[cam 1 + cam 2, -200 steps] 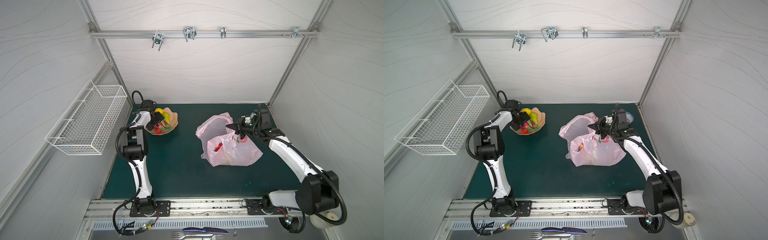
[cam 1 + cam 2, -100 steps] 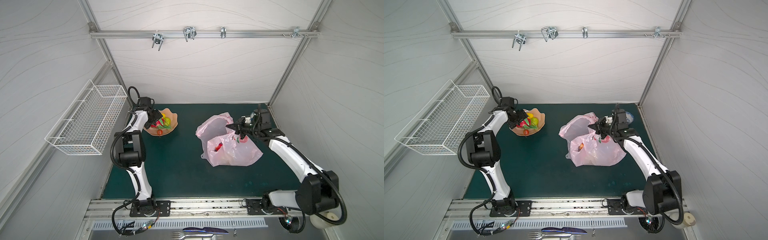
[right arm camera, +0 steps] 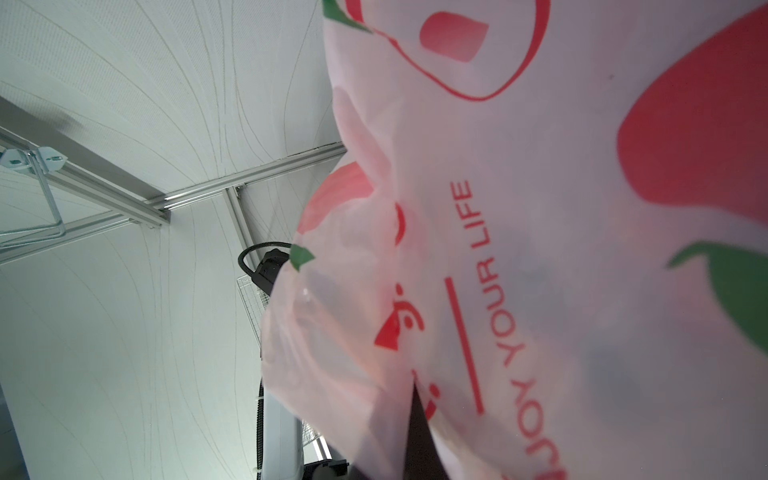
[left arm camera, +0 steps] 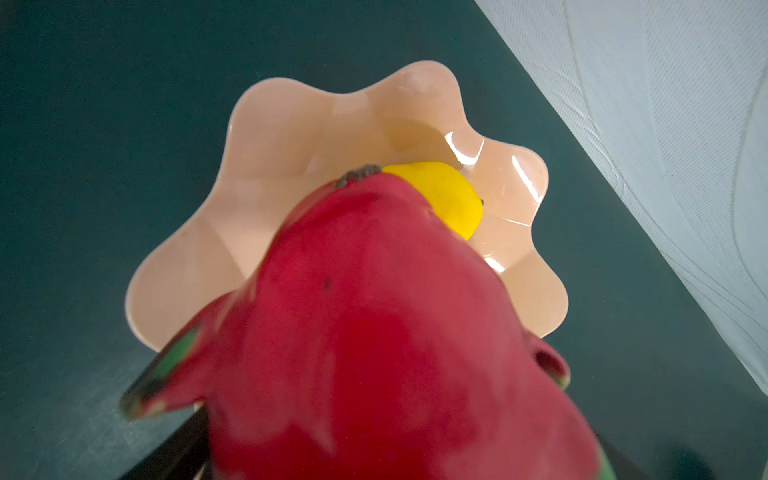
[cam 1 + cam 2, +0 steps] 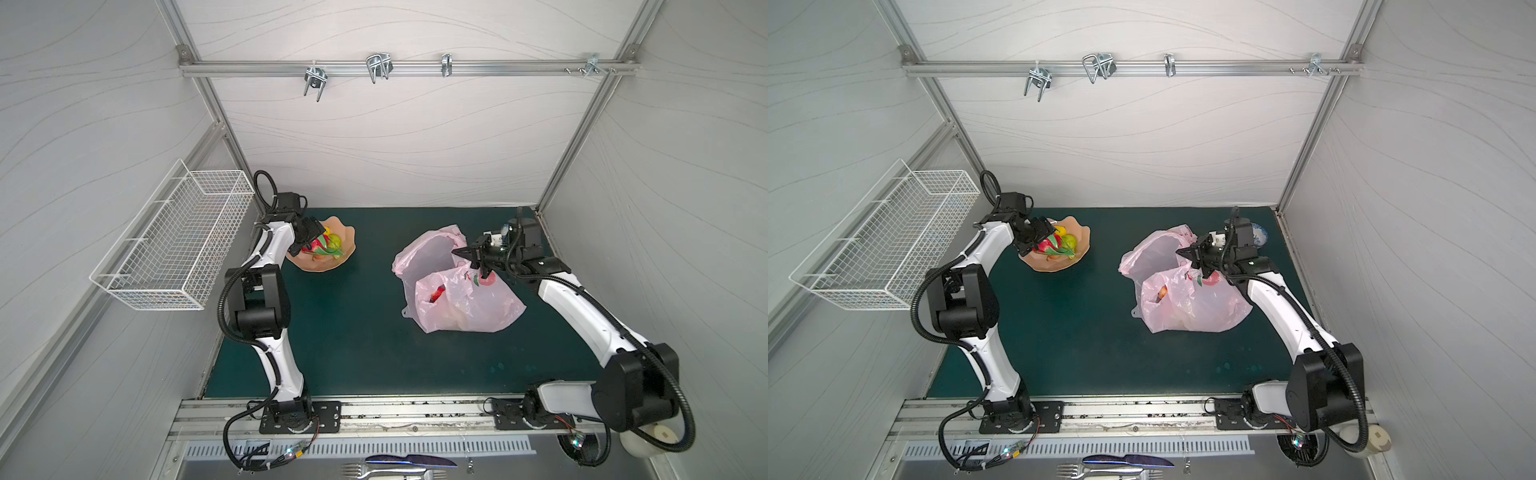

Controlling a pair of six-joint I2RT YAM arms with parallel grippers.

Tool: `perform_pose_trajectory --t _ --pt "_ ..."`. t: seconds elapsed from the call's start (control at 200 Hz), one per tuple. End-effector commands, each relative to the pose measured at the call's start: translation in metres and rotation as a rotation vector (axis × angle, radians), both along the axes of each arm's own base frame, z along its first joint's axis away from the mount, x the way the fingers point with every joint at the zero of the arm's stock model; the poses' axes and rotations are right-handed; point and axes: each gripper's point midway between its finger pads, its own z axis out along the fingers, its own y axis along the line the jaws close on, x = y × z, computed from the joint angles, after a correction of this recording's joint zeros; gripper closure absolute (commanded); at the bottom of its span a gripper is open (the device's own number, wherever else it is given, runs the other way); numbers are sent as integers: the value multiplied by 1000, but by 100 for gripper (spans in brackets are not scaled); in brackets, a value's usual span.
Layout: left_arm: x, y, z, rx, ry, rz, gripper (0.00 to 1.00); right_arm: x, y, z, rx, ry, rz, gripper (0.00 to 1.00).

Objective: Place the fruits into the plastic bag
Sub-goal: 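Close the left gripper on the pink dragon fruit in the bowl, then lift the dragon fruit with the left gripper and carry it toward the bag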

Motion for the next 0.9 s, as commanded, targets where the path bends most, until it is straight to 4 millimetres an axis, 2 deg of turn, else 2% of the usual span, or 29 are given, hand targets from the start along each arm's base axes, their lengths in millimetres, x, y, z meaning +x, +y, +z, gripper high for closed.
perform_pose_trajectory --t 0.0,0.21,0.385,0.58,0.895 --pt "15 -3 68 8 -204 -40 77 -6 1 11 6 -30 12 100" --pt "8 -19 105 1 -301 -130 77 -6 2 11 8 -29 16 100" --pt "-7 -41 125 -6 -357 -225 78 -6 2 12 12 -29 17 100" --pt "-30 -96 149 43 -440 -434 78 -6 3 11 13 -26 22 100" --pt "-75 -165 161 98 -464 -740 84 -7 6 10 18 -21 40 100"
